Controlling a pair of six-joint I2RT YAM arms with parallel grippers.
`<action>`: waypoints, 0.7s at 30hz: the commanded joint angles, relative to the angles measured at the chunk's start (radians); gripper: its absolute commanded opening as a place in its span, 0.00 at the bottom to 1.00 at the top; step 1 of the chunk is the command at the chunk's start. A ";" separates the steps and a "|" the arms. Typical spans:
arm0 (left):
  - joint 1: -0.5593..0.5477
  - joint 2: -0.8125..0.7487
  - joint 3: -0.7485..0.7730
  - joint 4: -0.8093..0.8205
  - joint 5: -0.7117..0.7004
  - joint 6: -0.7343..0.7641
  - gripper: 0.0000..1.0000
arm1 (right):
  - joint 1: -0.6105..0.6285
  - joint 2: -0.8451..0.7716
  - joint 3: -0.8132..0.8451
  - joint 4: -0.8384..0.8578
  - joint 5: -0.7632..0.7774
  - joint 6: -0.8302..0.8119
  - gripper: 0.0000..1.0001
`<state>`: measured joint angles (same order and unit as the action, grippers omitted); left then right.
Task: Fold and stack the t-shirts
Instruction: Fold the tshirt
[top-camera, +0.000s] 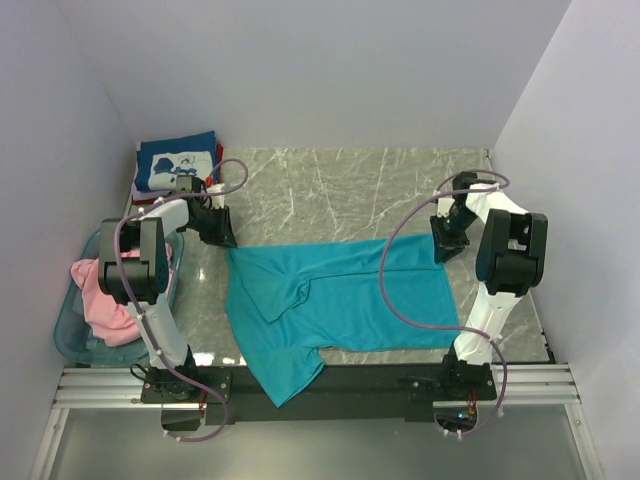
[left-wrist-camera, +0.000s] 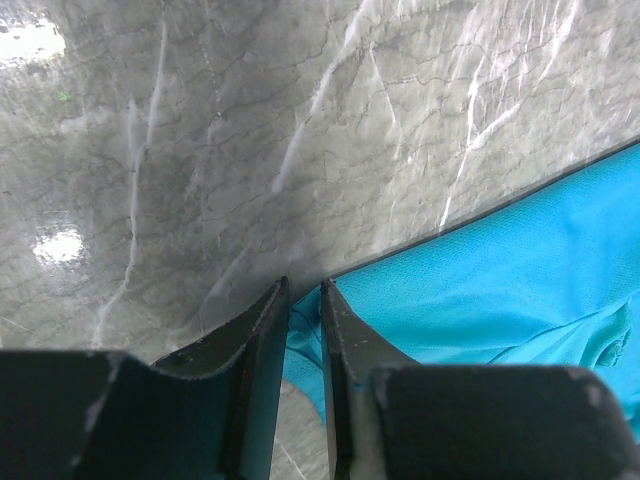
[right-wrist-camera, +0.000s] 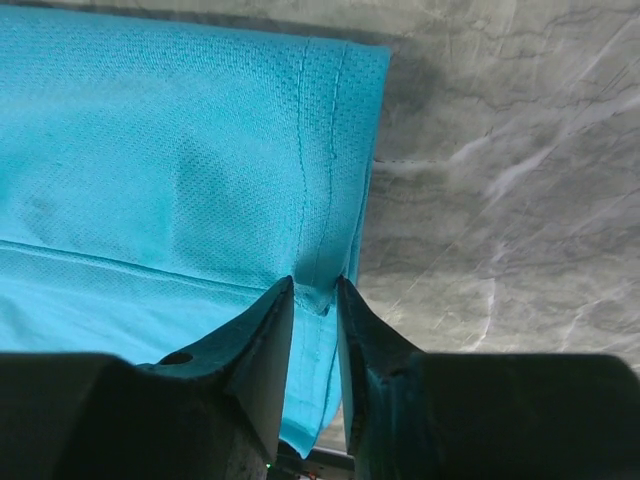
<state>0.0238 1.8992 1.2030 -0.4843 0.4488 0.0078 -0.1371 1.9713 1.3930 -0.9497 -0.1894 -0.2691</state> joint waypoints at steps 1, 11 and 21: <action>-0.010 0.035 -0.030 -0.033 -0.002 0.020 0.26 | -0.001 0.004 0.038 -0.003 -0.008 0.011 0.29; -0.010 0.054 -0.029 -0.040 -0.022 0.015 0.07 | -0.005 -0.018 0.017 -0.011 0.016 -0.008 0.00; -0.002 0.047 -0.034 -0.037 -0.044 0.011 0.01 | -0.039 -0.057 -0.015 -0.024 0.057 -0.048 0.00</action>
<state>0.0246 1.9083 1.2022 -0.4835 0.4614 0.0036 -0.1612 1.9759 1.3884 -0.9573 -0.1623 -0.2901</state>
